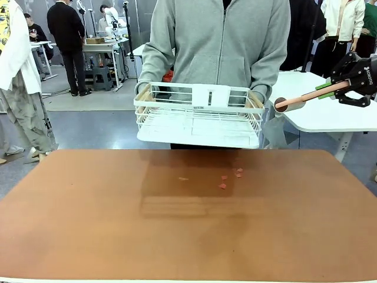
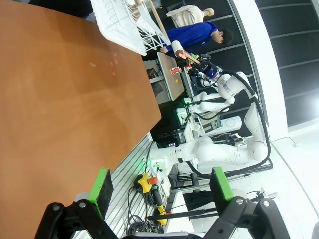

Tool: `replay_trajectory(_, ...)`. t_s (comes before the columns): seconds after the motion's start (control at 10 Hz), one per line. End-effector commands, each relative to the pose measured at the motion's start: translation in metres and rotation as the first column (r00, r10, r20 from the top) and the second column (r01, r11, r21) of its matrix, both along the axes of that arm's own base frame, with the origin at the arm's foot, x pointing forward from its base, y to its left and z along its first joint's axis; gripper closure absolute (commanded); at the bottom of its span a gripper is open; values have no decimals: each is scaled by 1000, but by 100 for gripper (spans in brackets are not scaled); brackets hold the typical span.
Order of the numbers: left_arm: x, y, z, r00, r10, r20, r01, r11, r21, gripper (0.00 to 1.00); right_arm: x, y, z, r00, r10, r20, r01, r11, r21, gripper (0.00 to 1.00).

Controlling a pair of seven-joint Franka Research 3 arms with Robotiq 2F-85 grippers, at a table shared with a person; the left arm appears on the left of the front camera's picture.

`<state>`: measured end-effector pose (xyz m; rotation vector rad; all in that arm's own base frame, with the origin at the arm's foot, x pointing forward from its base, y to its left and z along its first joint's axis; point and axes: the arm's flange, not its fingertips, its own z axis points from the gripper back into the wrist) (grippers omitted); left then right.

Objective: Clean the table.
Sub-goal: Clean the table with the Lint Roller when the human lifts the Dish drying rack.

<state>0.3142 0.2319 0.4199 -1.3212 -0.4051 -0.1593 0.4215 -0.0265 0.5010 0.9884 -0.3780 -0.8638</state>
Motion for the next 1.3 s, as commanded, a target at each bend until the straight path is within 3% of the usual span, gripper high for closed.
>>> replay_trajectory(0.0, -5, 1, 3, 1000, -5, 11, 6, 1000, -3, 0, -1, 0, 1, 1000, -1, 3, 1, 1000, 1, 100)
replay_trajectory(1.2, -5, 1, 3, 1000, -5, 11, 6, 1000, -3, 0, -1, 0, 1, 1000, -1, 3, 1, 1000, 1, 100)
